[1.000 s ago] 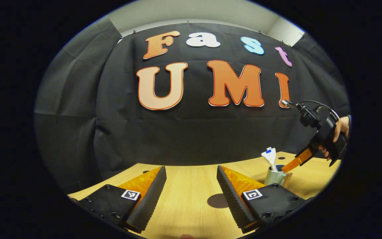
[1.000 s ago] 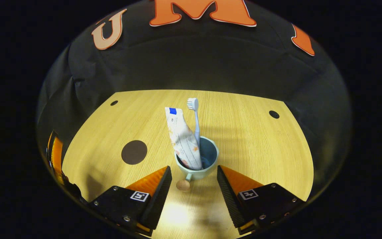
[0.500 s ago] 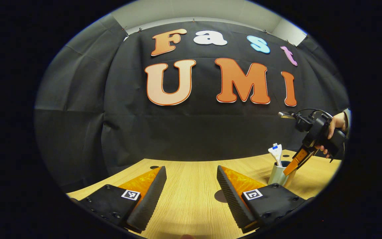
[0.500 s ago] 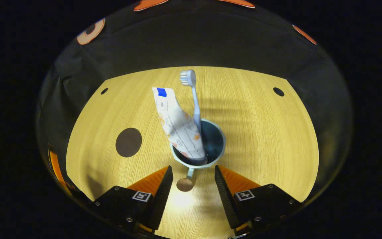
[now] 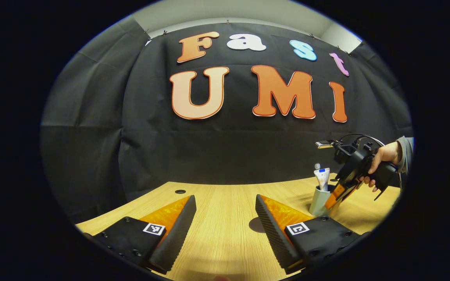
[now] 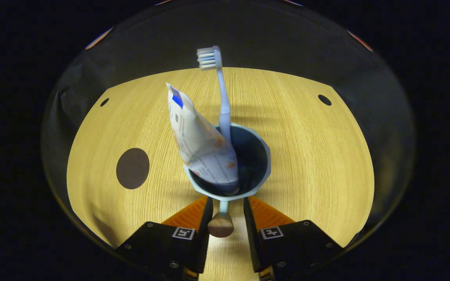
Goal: Put the toothbrush and toothpaste on the desktop into the cup, then pick up the cup and place it on the coaster on the desktop.
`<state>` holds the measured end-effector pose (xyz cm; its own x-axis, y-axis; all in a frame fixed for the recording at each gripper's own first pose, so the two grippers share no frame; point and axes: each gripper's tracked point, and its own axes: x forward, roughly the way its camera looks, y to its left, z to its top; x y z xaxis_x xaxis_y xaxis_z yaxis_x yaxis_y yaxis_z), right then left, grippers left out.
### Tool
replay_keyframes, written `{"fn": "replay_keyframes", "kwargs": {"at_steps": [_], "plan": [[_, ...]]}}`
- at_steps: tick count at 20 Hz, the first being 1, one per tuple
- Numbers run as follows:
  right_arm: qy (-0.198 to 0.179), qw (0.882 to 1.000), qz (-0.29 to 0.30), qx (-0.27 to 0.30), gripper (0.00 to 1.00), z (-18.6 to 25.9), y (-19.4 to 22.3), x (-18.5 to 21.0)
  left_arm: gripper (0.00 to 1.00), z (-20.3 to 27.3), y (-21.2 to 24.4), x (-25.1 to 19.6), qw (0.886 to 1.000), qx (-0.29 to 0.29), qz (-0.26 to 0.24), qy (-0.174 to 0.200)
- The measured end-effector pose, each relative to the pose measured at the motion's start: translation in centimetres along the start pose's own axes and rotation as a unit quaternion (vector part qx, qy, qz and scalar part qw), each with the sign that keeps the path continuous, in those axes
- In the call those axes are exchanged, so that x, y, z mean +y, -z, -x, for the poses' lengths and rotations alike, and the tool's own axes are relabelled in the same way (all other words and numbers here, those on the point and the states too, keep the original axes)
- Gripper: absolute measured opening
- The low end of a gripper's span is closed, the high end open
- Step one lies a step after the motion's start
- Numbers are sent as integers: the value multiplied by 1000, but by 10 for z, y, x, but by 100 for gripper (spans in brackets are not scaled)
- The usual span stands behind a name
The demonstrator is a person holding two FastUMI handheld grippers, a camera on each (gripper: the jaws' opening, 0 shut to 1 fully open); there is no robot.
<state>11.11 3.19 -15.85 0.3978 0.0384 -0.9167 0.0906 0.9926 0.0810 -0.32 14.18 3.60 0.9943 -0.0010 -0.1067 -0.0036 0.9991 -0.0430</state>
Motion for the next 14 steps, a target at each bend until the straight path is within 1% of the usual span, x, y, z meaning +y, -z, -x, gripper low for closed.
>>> {"fn": "replay_keyframes", "kwargs": {"at_steps": [1,2,6,12,14], "plan": [[2,1000,-5,10,47,-3,3,2,96,0,1,-1,1000,1,0,2],[3,1000,-8,13,29,-6,2,2,98,1,2,-2,1000,3,1,3],[0,1000,-8,-5,28,-6,-3,-2,97,5,7,2,1000,6,3,1],[11,999,26,-29,25,-8,-8,-4,97,7,13,15,1000,11,4,-7],[4,999,28,-28,25,-9,-8,-3,97,6,12,18,1000,11,7,-10]]}}
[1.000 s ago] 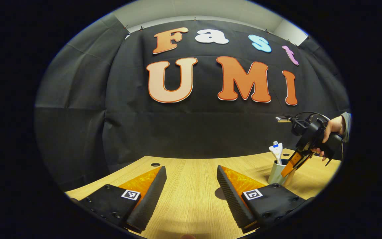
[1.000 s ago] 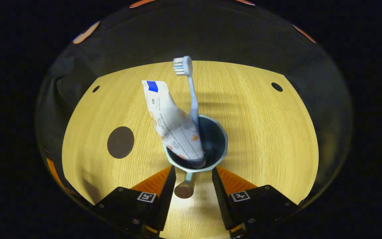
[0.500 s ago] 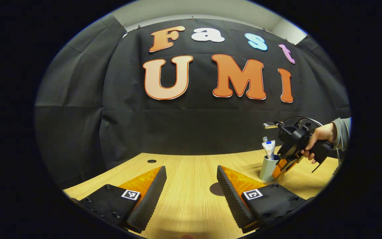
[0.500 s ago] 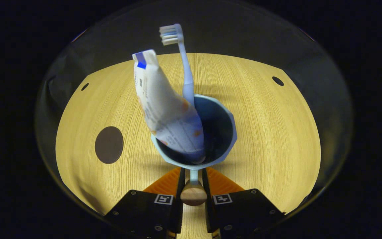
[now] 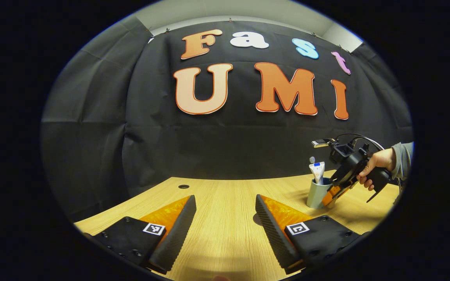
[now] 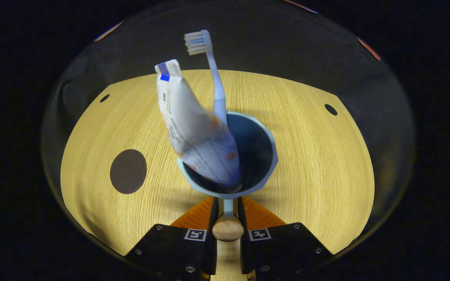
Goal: Put the toothbrush and toothpaste on the desktop into the cup, then pick up the cup and place it on the coaster on the desktop.
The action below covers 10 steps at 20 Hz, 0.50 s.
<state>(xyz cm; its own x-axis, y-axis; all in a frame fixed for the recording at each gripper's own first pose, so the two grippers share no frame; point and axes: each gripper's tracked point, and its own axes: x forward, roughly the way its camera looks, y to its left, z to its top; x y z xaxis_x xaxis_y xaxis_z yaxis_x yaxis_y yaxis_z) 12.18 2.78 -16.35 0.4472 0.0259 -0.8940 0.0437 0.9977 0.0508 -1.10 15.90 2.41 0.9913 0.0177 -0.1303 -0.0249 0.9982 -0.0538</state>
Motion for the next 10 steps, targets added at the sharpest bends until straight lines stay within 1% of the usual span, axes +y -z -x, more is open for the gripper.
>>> {"fn": "replay_keyframes", "kwargs": {"at_steps": [2,4,7,10], "plan": [[-14,1000,-1,-5,25,0,-1,1,96,1,3,3,1000,1,1,-2],[-26,999,2,-19,25,-2,-5,3,97,4,4,6,1000,2,2,-3],[-27,999,28,-23,24,-4,-7,-3,96,2,6,9,1000,4,2,-5],[-44,998,37,-27,24,-5,-9,-1,97,2,7,16,1000,4,-1,-12]]}}
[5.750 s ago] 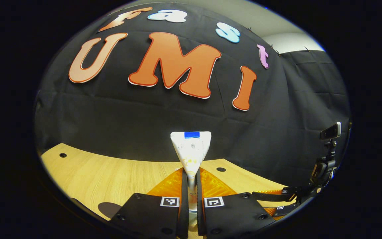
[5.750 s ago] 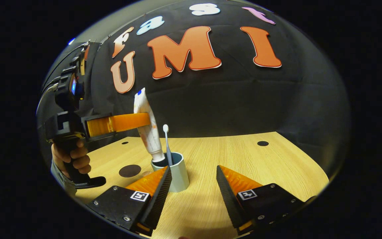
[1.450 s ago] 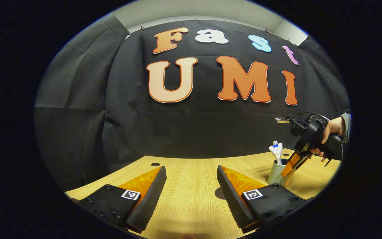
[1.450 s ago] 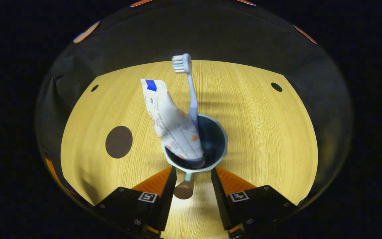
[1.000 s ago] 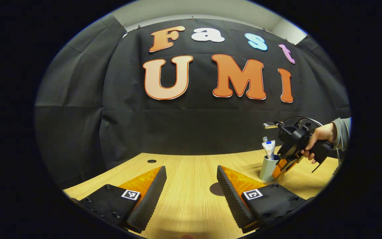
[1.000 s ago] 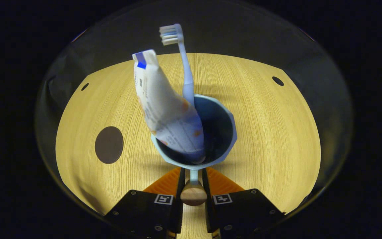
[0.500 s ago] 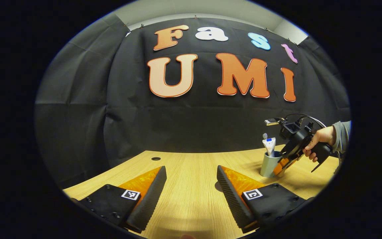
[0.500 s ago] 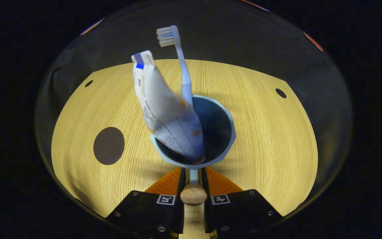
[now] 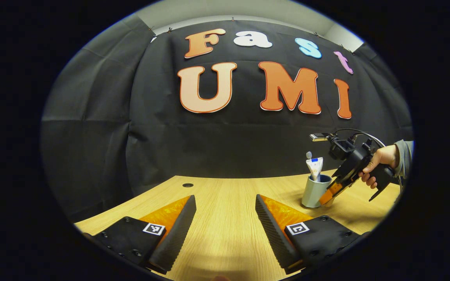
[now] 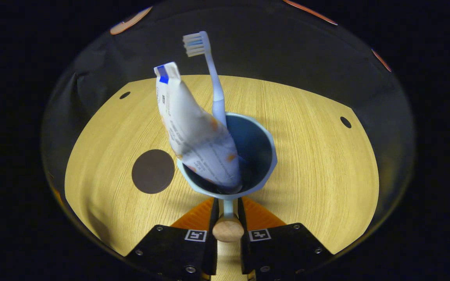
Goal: Put the toothbrush and toothpaste on the desktop into the cup, then pick up the cup and place it on the coaster on the desktop.
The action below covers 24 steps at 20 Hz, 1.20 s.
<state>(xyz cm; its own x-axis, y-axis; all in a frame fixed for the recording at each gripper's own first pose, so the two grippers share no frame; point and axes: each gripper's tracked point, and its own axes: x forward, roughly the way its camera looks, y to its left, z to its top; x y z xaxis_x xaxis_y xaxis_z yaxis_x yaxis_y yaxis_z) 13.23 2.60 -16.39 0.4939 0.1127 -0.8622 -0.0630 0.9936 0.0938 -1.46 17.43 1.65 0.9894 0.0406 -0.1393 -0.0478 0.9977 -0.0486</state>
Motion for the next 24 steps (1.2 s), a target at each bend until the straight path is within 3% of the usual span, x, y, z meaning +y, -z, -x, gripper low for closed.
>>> {"fn": "replay_keyframes", "kwargs": {"at_steps": [15,24], "plan": [[-44,995,87,-13,24,-9,-9,-8,97,3,17,22,1000,13,4,-23],[-43,994,102,7,24,-7,-10,-11,97,6,28,37,999,25,19,-36]]}}
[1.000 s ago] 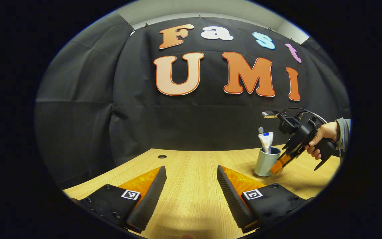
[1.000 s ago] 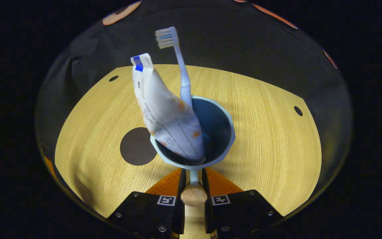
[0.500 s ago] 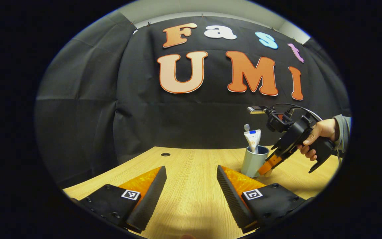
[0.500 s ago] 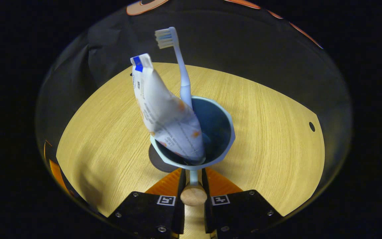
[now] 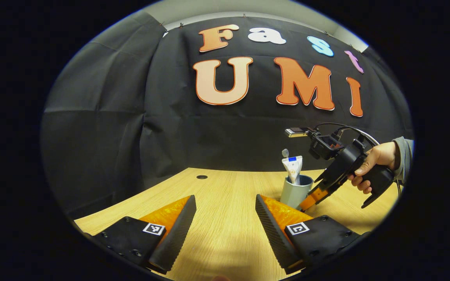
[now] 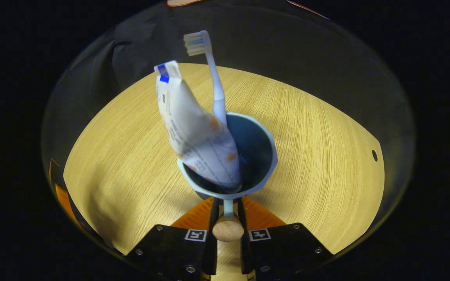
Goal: Put the toothbrush and toothpaste on the desktop into the cup, then pick up the cup and place it on the coaster on the desktop.
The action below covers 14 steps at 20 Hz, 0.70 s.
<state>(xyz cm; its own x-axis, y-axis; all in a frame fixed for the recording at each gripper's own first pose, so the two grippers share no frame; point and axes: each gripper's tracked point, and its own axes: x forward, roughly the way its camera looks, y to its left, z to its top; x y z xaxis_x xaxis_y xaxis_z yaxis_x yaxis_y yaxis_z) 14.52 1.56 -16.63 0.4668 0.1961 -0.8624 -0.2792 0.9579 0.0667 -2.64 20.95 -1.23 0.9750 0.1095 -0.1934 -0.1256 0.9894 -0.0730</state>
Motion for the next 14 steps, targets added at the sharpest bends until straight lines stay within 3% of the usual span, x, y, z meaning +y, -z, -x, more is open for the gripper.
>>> {"fn": "replay_keyframes", "kwargs": {"at_steps": [1,2,6,8,12,13,14], "plan": [[-1,1000,-4,4,19,1,1,1,97,0,2,-1,1000,3,2,1],[-3,1000,-6,6,25,0,2,3,97,-1,3,-2,1000,5,4,1],[-27,999,-26,-18,35,5,-1,3,97,-1,2,-9,1000,6,0,4],[-37,997,-33,-51,32,6,-10,3,97,-1,-1,-12,1000,3,-2,6],[-49,990,-38,-127,49,7,-27,-1,97,-1,-9,-27,1000,-7,7,10],[-56,987,-42,-147,45,8,-33,-2,97,-3,-11,-30,1000,-8,11,12],[-58,983,-42,-167,52,11,-39,-3,96,-3,-16,-33,1000,-13,15,13]]}}
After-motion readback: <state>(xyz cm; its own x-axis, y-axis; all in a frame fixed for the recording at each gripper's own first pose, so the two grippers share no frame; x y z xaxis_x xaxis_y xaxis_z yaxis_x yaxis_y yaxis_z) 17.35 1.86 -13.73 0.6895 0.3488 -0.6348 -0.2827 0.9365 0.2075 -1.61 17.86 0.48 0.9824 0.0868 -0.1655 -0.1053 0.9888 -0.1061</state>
